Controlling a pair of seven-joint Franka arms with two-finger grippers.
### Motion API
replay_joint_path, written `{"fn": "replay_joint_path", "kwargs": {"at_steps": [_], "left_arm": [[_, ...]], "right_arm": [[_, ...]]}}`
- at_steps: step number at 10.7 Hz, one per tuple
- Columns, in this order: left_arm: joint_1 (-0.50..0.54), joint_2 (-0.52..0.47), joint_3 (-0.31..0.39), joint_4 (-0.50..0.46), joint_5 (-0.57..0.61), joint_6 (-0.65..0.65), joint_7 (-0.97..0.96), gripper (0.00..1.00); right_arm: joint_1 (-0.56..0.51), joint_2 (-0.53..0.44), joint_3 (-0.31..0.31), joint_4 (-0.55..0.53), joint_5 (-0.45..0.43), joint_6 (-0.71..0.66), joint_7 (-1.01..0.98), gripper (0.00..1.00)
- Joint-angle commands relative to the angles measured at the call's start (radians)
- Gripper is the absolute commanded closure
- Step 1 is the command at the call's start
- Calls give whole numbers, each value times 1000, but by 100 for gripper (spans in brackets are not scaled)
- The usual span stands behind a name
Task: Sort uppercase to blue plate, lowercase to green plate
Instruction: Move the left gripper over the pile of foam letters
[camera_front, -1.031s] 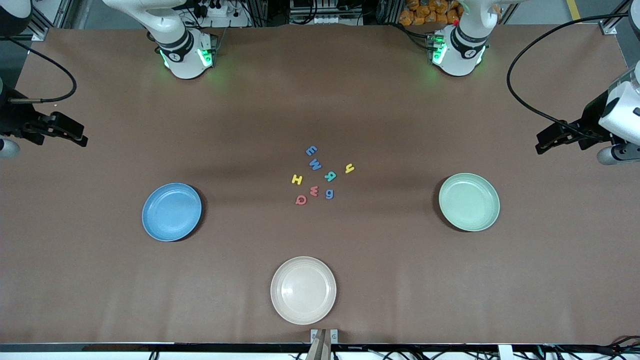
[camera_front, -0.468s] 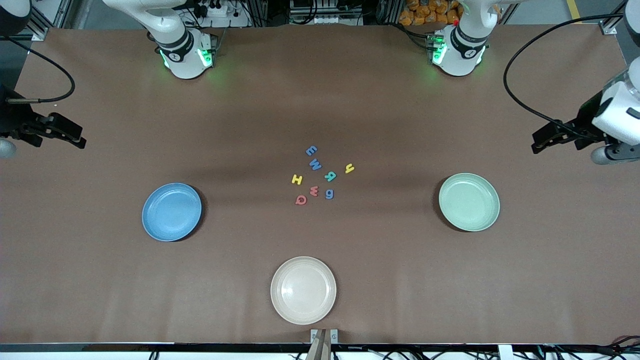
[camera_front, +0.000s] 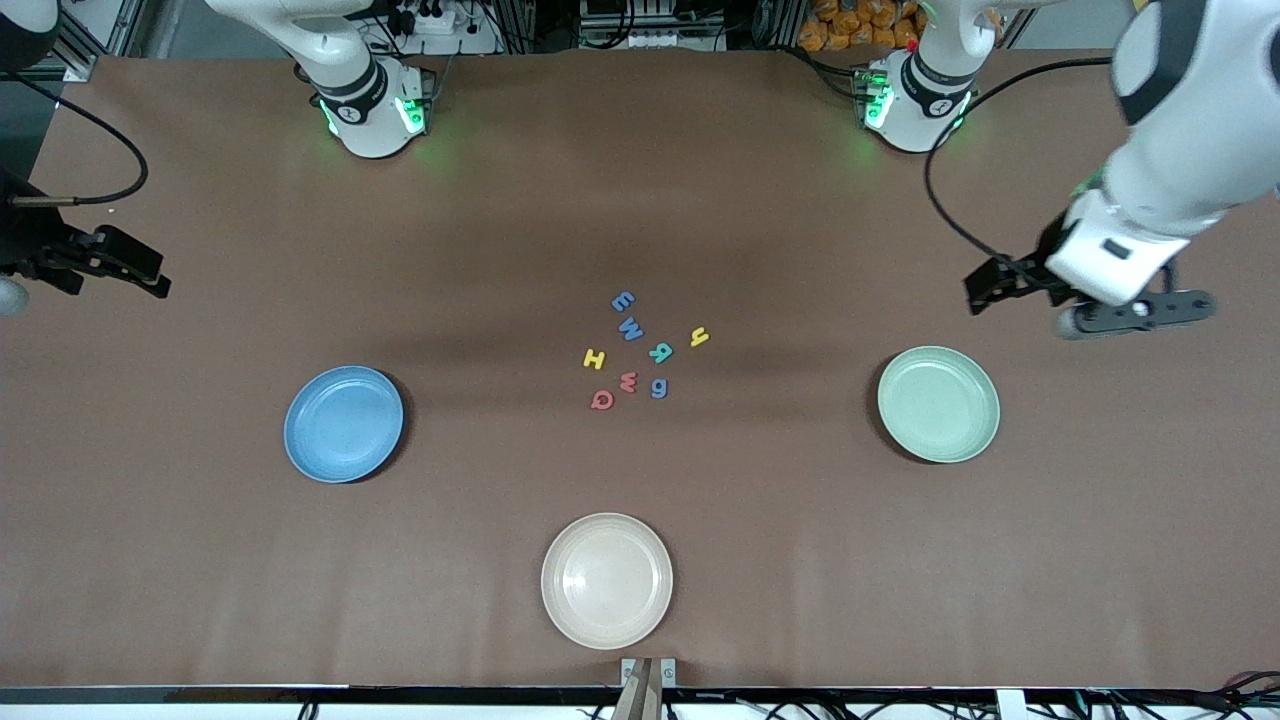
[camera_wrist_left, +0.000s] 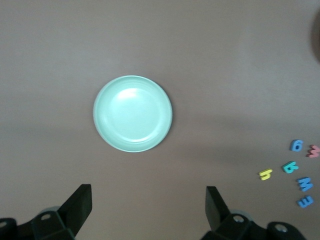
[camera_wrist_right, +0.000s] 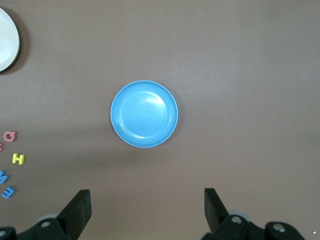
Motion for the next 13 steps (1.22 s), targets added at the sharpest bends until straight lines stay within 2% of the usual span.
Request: {"fn": "replay_joint_path", "kwargs": {"at_steps": [1, 3, 5, 8, 9, 11, 13], "left_arm": [[-42, -9, -30, -61, -18, 57, -73, 0], [-64, -6, -69, -126, -14, 141, -81, 0], [-61, 13, -153, -191, -13, 240, -47, 0], [-58, 50, -250, -203, -14, 259, 214, 0], [-58, 53, -260, -214, -14, 287, 285, 0], [-59, 63, -264, -304, -8, 447, 475, 0], [-64, 82, -292, -404, 28, 633, 568, 0]], "right_arm": [[-1, -24, -1, -27, 23, -6, -4, 0], [1, -24, -1, -24, 23, -8, -13, 0], [15, -24, -1, -22, 22, -28, -11, 0], [13, -24, -1, -16, 23, -26, -13, 0], [13, -21, -1, -11, 23, -20, -11, 0], [15, -17, -1, -4, 25, -16, -11, 0], [13, -20, -1, 10, 28, -25, -10, 0]]}}
